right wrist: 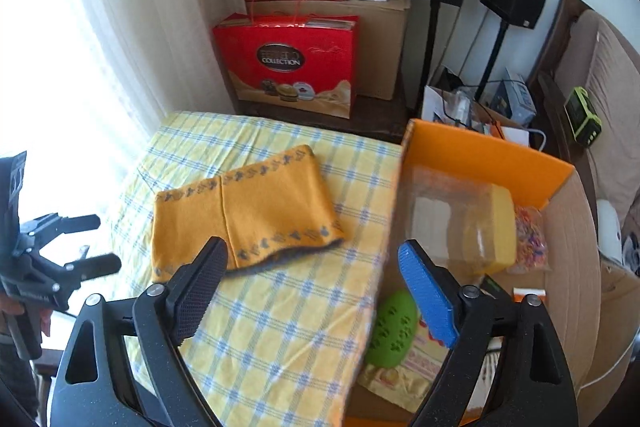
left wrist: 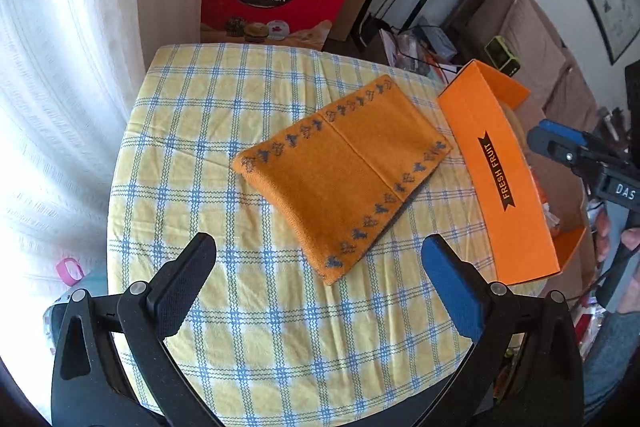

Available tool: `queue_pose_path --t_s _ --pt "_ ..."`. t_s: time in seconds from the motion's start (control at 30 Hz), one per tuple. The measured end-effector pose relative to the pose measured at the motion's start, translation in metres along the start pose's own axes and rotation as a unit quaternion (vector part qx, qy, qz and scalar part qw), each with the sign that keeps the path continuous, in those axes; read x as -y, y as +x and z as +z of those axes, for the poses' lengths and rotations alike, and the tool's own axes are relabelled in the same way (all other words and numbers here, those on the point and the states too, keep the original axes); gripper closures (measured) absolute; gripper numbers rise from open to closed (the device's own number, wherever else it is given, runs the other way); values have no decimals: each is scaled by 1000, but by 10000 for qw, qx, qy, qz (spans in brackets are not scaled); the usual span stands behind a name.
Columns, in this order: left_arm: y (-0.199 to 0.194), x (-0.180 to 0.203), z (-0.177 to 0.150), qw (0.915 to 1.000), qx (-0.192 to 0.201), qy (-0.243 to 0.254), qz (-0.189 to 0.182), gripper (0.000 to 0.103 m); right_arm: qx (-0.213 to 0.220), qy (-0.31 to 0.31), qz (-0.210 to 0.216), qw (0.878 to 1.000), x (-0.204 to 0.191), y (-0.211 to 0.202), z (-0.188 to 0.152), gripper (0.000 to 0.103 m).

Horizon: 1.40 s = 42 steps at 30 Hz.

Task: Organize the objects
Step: 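Move both grippers toward the folded orange towel on the table, then close the right gripper on an edge of the orange towel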

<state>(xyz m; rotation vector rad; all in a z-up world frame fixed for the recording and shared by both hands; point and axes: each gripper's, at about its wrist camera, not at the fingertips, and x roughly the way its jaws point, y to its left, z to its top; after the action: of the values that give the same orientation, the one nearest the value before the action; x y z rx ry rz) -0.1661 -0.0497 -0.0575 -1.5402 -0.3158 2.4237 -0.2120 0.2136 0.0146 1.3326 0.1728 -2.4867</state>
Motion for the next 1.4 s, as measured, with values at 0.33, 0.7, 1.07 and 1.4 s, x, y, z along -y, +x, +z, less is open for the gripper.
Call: queue_pose_path --t_s 0.33,0.7,1.07,1.4 --pt "23 -10 6 9998 23 -211 38 11 -189 -15 -62 9998 -24 57 26 43" --pt "50 -10 7 9997 -199 -174 0 37 -541 -11 -298 9981 -19 109 38 51" --pt "59 -12 13 9996 -245 -146 61 47 -877 -134 -512 9947 -15 138 38 51" --pt "68 -12 11 9994 -308 -106 133 50 -1385 -138 -512 9889 -7 164 39 51"
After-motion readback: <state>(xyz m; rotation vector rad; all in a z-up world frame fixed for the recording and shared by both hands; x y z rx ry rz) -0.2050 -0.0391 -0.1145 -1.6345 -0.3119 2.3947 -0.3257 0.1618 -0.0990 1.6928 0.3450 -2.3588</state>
